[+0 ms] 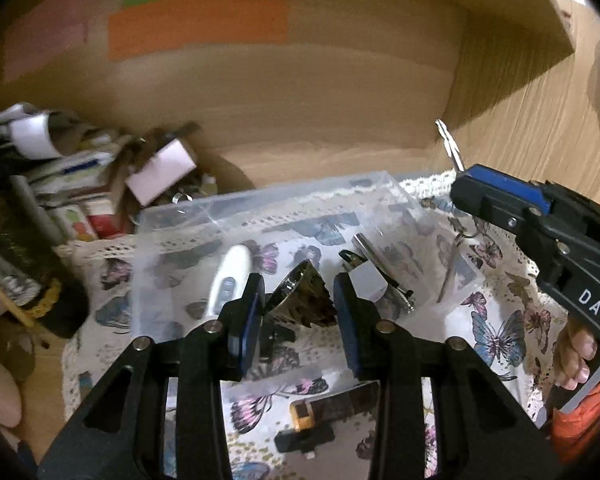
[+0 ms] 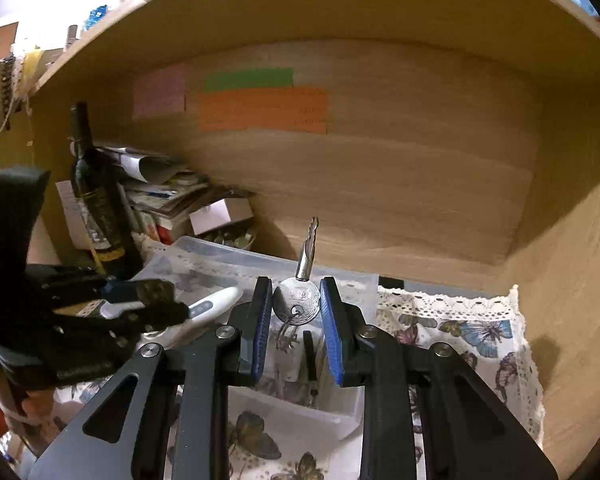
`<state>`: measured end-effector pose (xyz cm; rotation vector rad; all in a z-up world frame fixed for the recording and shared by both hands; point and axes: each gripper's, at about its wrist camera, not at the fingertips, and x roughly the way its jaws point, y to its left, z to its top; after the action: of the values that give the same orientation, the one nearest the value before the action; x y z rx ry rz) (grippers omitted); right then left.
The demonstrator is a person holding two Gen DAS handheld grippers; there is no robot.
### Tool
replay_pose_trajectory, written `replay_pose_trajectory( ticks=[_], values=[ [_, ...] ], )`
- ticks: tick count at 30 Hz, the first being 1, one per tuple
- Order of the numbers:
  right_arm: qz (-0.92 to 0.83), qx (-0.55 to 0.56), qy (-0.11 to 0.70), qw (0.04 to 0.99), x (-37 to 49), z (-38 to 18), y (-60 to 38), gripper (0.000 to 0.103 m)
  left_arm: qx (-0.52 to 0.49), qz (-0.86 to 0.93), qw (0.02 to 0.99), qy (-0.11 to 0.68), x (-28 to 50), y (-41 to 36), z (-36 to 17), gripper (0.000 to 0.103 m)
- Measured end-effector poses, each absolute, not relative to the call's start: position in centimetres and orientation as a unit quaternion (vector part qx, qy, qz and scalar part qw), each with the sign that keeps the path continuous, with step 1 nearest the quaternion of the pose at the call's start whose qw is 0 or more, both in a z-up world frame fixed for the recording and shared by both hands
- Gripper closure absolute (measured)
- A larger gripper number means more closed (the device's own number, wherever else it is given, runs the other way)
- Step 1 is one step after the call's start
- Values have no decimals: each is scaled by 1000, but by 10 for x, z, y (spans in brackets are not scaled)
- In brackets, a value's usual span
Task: Organize rigid objects
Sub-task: 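Carry both items into the clear box and open both tools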
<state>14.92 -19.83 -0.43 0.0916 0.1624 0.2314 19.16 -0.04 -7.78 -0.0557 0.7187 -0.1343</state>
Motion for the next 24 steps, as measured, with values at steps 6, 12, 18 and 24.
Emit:
replay_pose_trajectory(
  ticks=[6,12,18,24],
  values=[
    [124,50,129,982,177,-20,-200,81,-21,-74,919,387,216,-11,-100,68],
    [129,63,179,973,203,-40,-203,81,-20,-72,915,395,220,-13,-107,67],
    [109,58,198,972,208,-45,-204,81,-25,-73,921,382,209,-11,-96,57],
    [107,45,171,978,185,-35,-199,74,-27,-61,935,349,185,-2,-76,40]
  ],
)
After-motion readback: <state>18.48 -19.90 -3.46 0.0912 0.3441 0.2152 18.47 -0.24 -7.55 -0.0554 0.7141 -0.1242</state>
